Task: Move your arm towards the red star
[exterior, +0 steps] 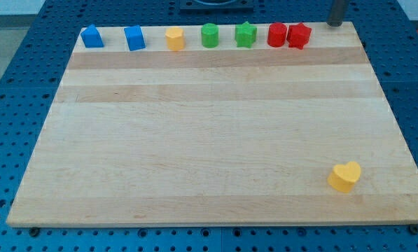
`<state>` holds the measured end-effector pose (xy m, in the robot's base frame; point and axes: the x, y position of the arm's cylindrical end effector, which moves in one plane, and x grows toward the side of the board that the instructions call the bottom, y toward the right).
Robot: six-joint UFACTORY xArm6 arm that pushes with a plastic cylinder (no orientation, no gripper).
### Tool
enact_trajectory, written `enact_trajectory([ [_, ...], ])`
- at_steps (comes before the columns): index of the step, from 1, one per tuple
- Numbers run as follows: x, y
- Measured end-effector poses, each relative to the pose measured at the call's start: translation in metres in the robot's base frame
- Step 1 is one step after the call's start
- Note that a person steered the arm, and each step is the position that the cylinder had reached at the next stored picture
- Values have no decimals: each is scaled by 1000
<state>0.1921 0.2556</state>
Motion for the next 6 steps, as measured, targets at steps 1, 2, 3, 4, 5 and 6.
enact_trajectory([
  [1,0,0],
  [2,0,-11],
  [3,0,-20],
  [4,0,-21],
  [5,-1,-25],
  [6,0,-34],
])
